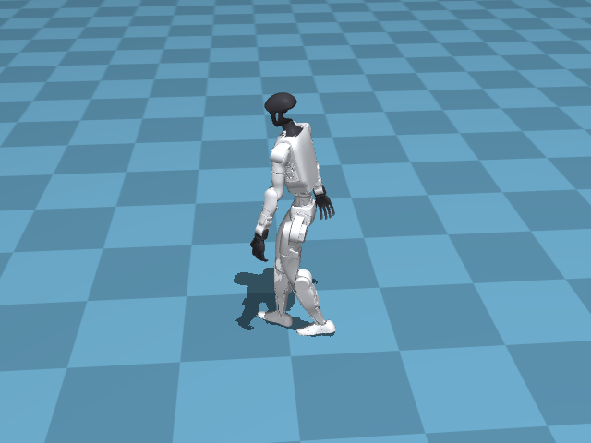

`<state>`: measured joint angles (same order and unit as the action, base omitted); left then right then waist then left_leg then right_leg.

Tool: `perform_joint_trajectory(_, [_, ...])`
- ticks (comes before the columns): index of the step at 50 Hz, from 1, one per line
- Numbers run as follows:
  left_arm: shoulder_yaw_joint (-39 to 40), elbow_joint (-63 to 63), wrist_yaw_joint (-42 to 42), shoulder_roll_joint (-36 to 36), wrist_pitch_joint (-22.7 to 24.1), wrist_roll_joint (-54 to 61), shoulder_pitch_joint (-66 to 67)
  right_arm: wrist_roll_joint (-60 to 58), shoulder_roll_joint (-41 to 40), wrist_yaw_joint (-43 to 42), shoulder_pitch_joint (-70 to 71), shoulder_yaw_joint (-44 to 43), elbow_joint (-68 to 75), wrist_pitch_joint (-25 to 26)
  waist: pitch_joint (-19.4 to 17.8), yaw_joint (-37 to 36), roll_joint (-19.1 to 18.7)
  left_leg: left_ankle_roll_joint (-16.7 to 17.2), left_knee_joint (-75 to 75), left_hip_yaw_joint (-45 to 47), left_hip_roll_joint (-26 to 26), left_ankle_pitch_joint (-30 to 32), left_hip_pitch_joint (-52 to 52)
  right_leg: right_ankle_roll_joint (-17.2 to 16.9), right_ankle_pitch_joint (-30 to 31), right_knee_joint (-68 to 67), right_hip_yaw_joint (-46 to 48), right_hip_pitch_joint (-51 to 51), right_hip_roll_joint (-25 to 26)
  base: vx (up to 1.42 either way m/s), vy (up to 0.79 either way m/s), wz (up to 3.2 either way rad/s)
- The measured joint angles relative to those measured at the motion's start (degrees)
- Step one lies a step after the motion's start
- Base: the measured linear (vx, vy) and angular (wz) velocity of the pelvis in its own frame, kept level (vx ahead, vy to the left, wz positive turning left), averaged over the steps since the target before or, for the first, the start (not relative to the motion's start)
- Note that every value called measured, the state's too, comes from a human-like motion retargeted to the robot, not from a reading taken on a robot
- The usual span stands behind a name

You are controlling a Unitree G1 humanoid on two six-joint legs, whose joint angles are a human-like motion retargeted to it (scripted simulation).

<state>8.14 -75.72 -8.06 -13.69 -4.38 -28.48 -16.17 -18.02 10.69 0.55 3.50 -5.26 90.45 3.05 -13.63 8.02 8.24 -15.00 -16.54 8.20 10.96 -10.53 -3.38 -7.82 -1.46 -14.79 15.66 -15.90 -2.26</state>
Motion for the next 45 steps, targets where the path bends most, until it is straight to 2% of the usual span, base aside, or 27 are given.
perform_joint_trajectory(2, [0.14, 0.97, -2.26, 0.10, 0.72, -1.39, -1.31, -1.10, 0.44, 2.05, -1.56, -0.12, 1.30, 0.48, 0.74, 0.18, 1.08, 0.00, -1.25, -0.62, 1.41, -1.98, -0.61, -3.14, 3.20, -1.46, -2.06, -0.20, 0.04, 0.34, -0.02, -0.01])
perform_joint_trajectory(3, [0.48, 1.34, -3.81, 0.03, 1.33, -1.81, -1.84, -2.79, 0.64, 4.36, -2.27, -0.46, 2.05, 0.49, 1.72, 0.36, 0.95, 0.00, -1.83, -2.03, 1.94, -2.87, -0.19, -2.74, 1.73, -3.34, 0.61, -0.61, -0.55, 0.31, 0.13, 0.22])
perform_joint_trajectory(5, [1.62, 1.59, -7.71, -0.51, 3.34, -0.78, -3.75, -8.17, 0.68, 8.60, -3.59, -2.52, 2.71, -0.12, 2.98, 2.29, 1.31, 0.00, -3.39, -3.56, 1.61, -4.27, 0.21, 0.44, 3.87, -7.09, -1.97, -3.22, -0.40, 0.37, -0.08, 0.52])
perform_joint_trajectory(7, [2.15, 1.74, -9.93, -2.04, 2.56, 3.24, -7.04, -11.47, 0.83, 9.42, -4.54, -3.07, 3.30, -0.50, 2.69, 5.81, 1.76, 0.00, -4.87, -6.27, 0.79, -4.69, 0.80, 2.14, 6.30, -8.37, -13.19, -4.78, 2.52, 0.33, -0.33, 0.63])
perform_joint_trajectory(9, [2.31, 2.87, -7.83, -3.18, 0.56, 7.18, -10.34, -12.21, 1.31, 9.85, -5.43, -2.16, 4.62, 0.25, 2.48, 8.16, 1.61, 0.00, -6.03, -6.93, -0.90, -4.10, 1.67, 8.83, 2.98, -7.96, -9.62, -3.76, 2.84, 0.36, -0.21, 0.31])
perform_joint_trajectory(11, [2.58, 6.09, -4.41, -3.13, 1.64, 8.47, -12.68, -13.38, 1.98, 10.73, -6.68, -2.62, 6.22, 1.95, 2.55, 9.20, 1.50, 0.00, -6.63, -6.28, -1.98, -2.50, 2.15, 12.29, -2.54, -5.37, -7.08, -1.45, 4.42, 0.29, 0.02, 0.11])
perform_joint_trajectory(12, [2.01, 8.40, -3.51, -2.97, 2.55, 8.76, -13.61, -14.28, 2.65, 11.41, -7.24, -3.39, 6.81, 2.90, 2.48, 9.68, 1.48, 0.00, -6.33, -5.59, -2.21, -1.66, 1.90, 12.88, -4.20, -4.41, -6.77, -0.63, 4.91, 0.26, 0.09, 0.19])
perform_joint_trajectory(15, [-2.74, 16.96, -5.34, -2.62, 4.16, 8.63, -14.30, -15.36, 4.92, 14.24, -10.65, -6.17, 6.95, 5.11, 2.30, 9.89, 0.97, 0.00, -3.76, -2.46, -2.81, 0.35, -0.82, 9.08, -6.51, -2.87, -9.85, 0.88, 4.82, 0.46, 0.17, 0.35])
perform_joint_trajectory(18, [-5.96, 24.54, -4.99, -1.04, 5.28, 8.10, -12.00, -12.82, 6.61, 13.91, -14.08, -8.24, 6.95, 7.92, 2.32, 8.46, 0.42, 0.00, -6.42, 0.07, -3.48, 3.13, -1.16, 10.34, -9.65, -1.80, -10.92, 3.38, 5.18, 0.46, 0.07, 0.27])
perform_joint_trajectory(21, [-8.41, 29.03, -5.74, 0.82, 6.43, 6.64, -8.04, -9.29, 6.66, 10.63, -16.62, -10.50, 6.95, 9.87, 2.22, 6.81, -0.14, 0.00, -15.69, 5.47, -3.75, 4.99, 1.77, 9.08, -11.01, -0.51, -12.63, 6.36, 3.12, 0.43, 0.26, 0.74])
perform_joint_trajectory(23, [-10.01, 30.23, -6.76, 1.59, 7.26, 4.25, -4.60, -6.77, 6.07, 9.78, -17.35, -11.29, 6.95, 9.87, 2.21, 4.72, -0.40, 0.00, -26.00, 8.85, -6.13, 2.48, 5.83, 8.89, -12.33, 0.25, -12.79, 8.64, 1.99, 0.44, 0.05, 0.87])
perform_joint_trajectory(25, [-10.64, 29.26, -5.20, 1.57, 8.23, 1.24, -1.32, -5.14, 5.45, 11.09, -16.31, -11.06, 6.95, 10.22, 2.08, 1.95, -0.78, 0.00, -38.18, 9.69, -10.75, -3.13, 11.60, 10.31, -13.66, 1.47, -11.50, 10.95, 2.14, 0.49, -0.27, 0.55])
perform_joint_trajectory(28, [-8.01, 23.93, 2.91, 1.45, 7.97, -3.77, 3.70, -5.29, 4.12, 12.83, -12.21, -9.93, 6.26, 10.88, 2.10, -1.54, -3.33, 0.00, -49.09, 10.72, -19.03, -9.92, 20.28, 11.72, -13.86, 5.27, -10.29, 14.18, 4.37, 0.41, 0.04, 0.61])
perform_joint_trajectory(30, [-4.34, 18.95, 8.51, 1.88, 6.59, -5.46, 7.21, -5.39, 3.13, 12.23, -9.02, -8.57, 4.63, 10.40, 2.66, -3.93, -4.97, 0.00, -47.92, 11.76, -19.18, -10.41, 25.80, 10.93, -13.14, 8.34, -8.95, 16.04, 4.20, 0.16, 0.69, 0.71])
perform_joint_trajectory(32, [0.78, 12.55, 12.64, 3.72, 4.33, -4.30, 10.01, -5.23, 2.88, 10.92, -5.35, -6.10, 2.41, 9.95, 4.14, -4.82, -5.17, 1.01, -36.91, 12.95, -12.84, -7.41, 30.14, 8.12, -12.25, 11.05, -6.13, 16.58, 0.00, 0.04, 0.82, 0.93])
perform_joint_trajectory(35, [10.81, 1.61, 12.73, 4.07, 1.62, 1.19, 12.76, -7.03, 2.96, 10.29, 1.82, -1.38, -2.14, 9.80, 4.03, -6.92, -6.31, 11.52, -16.52, 7.49, -8.52, -3.94, 31.02, 6.82, -12.97, 12.63, -3.95, 18.68, -0.10, 0.26, 0.34, 0.14])
perform_joint_trajectory(36, [13.85, -2.16, 11.20, 3.34, 0.42, 3.39, 13.52, -8.59, 2.83, 10.37, 4.86, -0.08, -3.59, 9.67, 3.28, -7.82, -6.95, 13.98, -11.08, 5.12, -8.54, -0.59, 30.04, 6.49, -13.48, 12.76, -4.86, 19.83, 0.86, 0.33, 0.18, -0.43])
perform_joint_trajectory(37, [16.46, -5.78, 9.51, 2.58, -1.02, 5.51, 14.43, -10.14, 2.70, 10.69, 7.84, 1.28, -5.06, 9.58, 2.71, -8.47, -7.42, 14.93, -6.81, 2.33, -8.04, 3.30, 29.25, 5.86, -13.94, 12.86, -5.35, 20.95, 1.46, 0.32, 0.17, -0.47])
perform_joint_trajectory(38, [18.18, -9.12, 7.49, 1.77, -2.95, 7.46, 15.60, -11.66, 2.55, 11.47, 10.74, 2.73, -6.54, 9.55, 2.50, -8.63, -7.51, 12.88, -4.90, -1.29, -6.50, 8.26, 28.80, 4.65, -14.27, 12.90, -4.98, 22.03, 1.35, 0.37, 0.18, -0.20])
perform_joint_trajectory(39, [19.40, -12.05, 5.26, 1.08, -4.75, 8.62, 17.19, -13.64, 2.08, 12.32, 13.65, 3.61, -7.63, 9.37, 3.08, -7.89, -7.01, 8.18, -7.25, 2.12, -6.34, 7.11, 29.29, 2.58, -14.33, 12.64, -3.40, 22.51, 0.12, 0.42, 0.20, 0.11])
perform_joint_trajectory(40, [20.35, -14.79, 2.92, 0.46, -6.48, 9.39, 18.97, -15.86, 1.44, 13.20, 16.56, 4.21, -8.51, 9.12, 4.05, -6.71, -6.22, 2.15, -11.75, 9.05, -6.87, 2.90, 30.24, 0.07, -14.27, 12.23, -1.22, 22.68, -1.69, 0.47, 0.24, -0.29])
perform_joint_trajectory(42, [22.49, -18.10, 0.91, 0.72, -9.24, 8.07, 21.75, -17.66, -0.82, 13.11, 21.42, 6.08, -10.08, 7.65, 4.13, -7.26, -6.20, 2.05, -12.60, 4.09, -5.65, 5.93, 31.17, -2.97, -13.46, 9.77, -3.89, 22.09, -2.37, 0.45, 0.27, -0.89])
perform_joint_trajectory(43, [23.41, -18.52, 0.78, 1.38, -10.31, 6.48, 22.59, -17.11, -2.07, 12.52, 23.39, 7.24, -10.88, 6.96, 4.12, -7.02, -6.30, 0.94, -13.75, 2.77, -4.84, 5.94, 31.15, -4.04, -12.71, 9.04, -2.93, 22.02, -2.83, 0.37, 0.22, -0.84])
perform_joint_trajectory(45, [23.79, -18.05, -0.45, 3.02, -10.95, 2.49, 23.97, -15.17, -4.33, 11.73, 26.04, 9.01, -12.05, 5.60, 4.63, -9.21, -5.61, 0.00, -16.03, 6.23, -6.66, 5.83, 30.91, -5.96, -10.82, 9.12, -1.32, 22.57, -4.51, 0.39, 0.12, -0.91])
